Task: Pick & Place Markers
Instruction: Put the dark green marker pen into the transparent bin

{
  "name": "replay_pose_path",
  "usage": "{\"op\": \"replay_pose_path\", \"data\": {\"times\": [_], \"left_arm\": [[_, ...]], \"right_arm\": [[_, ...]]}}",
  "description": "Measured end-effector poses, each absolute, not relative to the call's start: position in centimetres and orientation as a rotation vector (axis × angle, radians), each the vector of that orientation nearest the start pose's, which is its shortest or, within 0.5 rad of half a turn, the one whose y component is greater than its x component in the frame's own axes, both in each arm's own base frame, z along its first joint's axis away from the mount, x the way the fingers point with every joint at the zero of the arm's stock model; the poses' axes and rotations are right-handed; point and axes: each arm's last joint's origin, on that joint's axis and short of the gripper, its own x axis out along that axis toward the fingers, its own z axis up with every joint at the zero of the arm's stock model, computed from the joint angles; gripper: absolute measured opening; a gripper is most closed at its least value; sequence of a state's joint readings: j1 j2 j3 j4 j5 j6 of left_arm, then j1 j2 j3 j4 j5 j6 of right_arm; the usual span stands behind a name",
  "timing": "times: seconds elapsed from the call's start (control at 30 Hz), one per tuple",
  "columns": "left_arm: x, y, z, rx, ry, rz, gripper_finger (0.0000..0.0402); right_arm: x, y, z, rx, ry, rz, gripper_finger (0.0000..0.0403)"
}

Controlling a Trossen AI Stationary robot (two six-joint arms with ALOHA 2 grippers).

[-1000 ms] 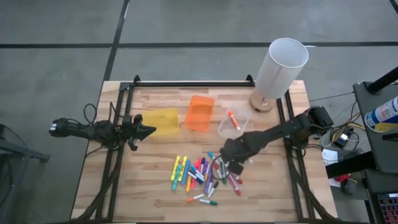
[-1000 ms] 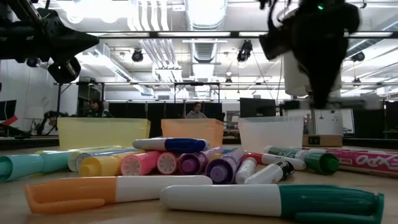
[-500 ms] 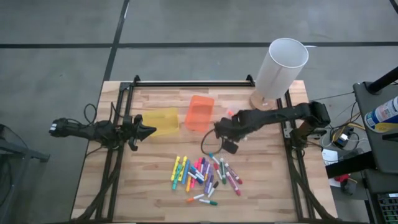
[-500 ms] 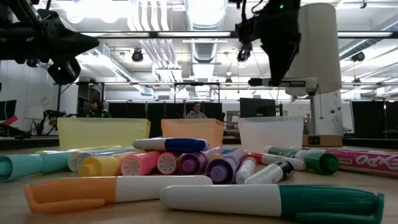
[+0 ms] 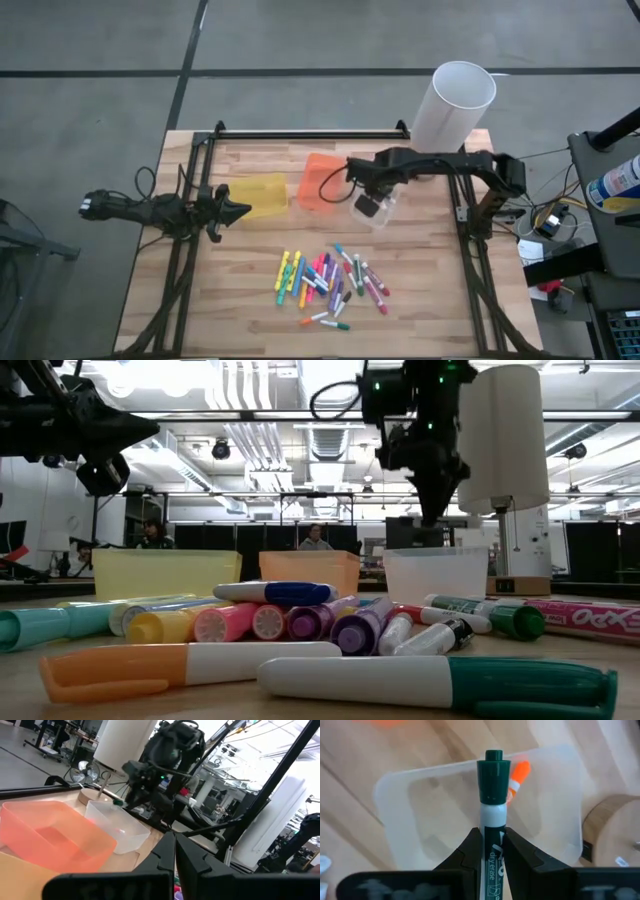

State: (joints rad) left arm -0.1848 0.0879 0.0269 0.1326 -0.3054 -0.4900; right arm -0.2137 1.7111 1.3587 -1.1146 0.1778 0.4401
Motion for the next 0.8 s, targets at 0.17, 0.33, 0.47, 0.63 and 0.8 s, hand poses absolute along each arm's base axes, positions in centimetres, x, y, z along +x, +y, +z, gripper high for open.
{"op": "replay_pose_path", "data": {"times": [0.17,0.33,0.47,0.63,0.8], "left_arm": [[10.0,-1.0,17.8,-0.509,-0.098,0.101,0.0009],[10.0,-1.0,17.9,-0.510,-0.099,0.101,0.0009],[10.0,-1.0,17.9,-0.510,-0.099,0.101,0.0009],[10.0,-1.0,17.9,-0.511,-0.099,0.101,0.0009],[10.0,-1.0,17.9,-0.511,-0.099,0.101,0.0009]], "right_arm": [[30.3,-8.6,22.4,0.428,1.380,-0.652,0.0058],[29.8,-9.6,21.0,0.459,1.363,-0.687,0.0060],[29.4,-10.6,20.1,0.486,1.334,-0.725,0.0061],[28.9,-12.0,19.0,0.521,1.286,-0.760,0.0062],[27.8,-12.7,17.8,0.551,1.306,-0.793,0.0063]]}}
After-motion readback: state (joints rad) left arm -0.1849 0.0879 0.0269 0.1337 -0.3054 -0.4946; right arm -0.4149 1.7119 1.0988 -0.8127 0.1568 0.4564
